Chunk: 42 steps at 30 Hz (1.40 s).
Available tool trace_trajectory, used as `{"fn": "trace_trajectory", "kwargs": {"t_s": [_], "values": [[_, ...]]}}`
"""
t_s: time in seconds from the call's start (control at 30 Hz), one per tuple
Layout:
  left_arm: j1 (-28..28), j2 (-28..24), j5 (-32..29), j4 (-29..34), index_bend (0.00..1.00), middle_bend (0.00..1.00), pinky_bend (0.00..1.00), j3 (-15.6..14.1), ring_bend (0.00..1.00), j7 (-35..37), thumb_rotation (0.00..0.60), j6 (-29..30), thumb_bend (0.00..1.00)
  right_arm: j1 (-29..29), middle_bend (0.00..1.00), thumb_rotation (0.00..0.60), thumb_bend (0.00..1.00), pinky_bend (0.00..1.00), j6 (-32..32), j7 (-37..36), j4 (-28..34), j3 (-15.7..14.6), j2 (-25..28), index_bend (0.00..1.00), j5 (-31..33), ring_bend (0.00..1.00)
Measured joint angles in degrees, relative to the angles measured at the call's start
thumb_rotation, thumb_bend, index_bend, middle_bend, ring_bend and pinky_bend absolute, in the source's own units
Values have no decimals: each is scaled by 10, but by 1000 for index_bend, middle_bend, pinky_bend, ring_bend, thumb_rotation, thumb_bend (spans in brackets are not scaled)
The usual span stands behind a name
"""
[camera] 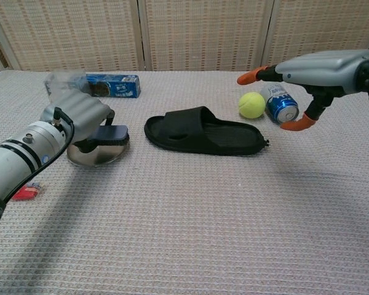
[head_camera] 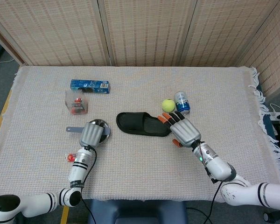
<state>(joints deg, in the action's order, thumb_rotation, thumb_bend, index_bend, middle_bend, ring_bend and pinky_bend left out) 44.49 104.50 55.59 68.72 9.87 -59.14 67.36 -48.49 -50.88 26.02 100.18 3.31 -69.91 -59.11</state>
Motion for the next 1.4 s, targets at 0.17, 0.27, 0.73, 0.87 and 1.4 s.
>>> {"fn": "trace_trajectory", "kwargs": {"t_s": [0.17,0.27,0.73,0.87,1.4], "values": [[-3,3,-4,-30,393,456,1000,-2,838,3,600,-7,403,0,0,600,246,0,5,-2,9,1,2,0,3,0],[-6,-1,-7,-31,340,408,1000,-3,838,3,600,-13,402,-1,0,600,245,0,6,3,10,2,0,0,6,0],[-9,-17,-24,-7,182,134,1000,-2,825,2,600,-29,402,-4,0,600,245,0,6,19,20,2,-4,0,23,0],[-12,-31,-16,25,172,123,1000,-2,771,6,600,-18,397,3,0,600,246,0,-8,15,30,2,3,0,13,0],[-211,-270,238,199,137,123,139,-129,0,514,600,158,362,309,0,600,163,0,-338,-64,20,-134,63,0,-215,0]]}}
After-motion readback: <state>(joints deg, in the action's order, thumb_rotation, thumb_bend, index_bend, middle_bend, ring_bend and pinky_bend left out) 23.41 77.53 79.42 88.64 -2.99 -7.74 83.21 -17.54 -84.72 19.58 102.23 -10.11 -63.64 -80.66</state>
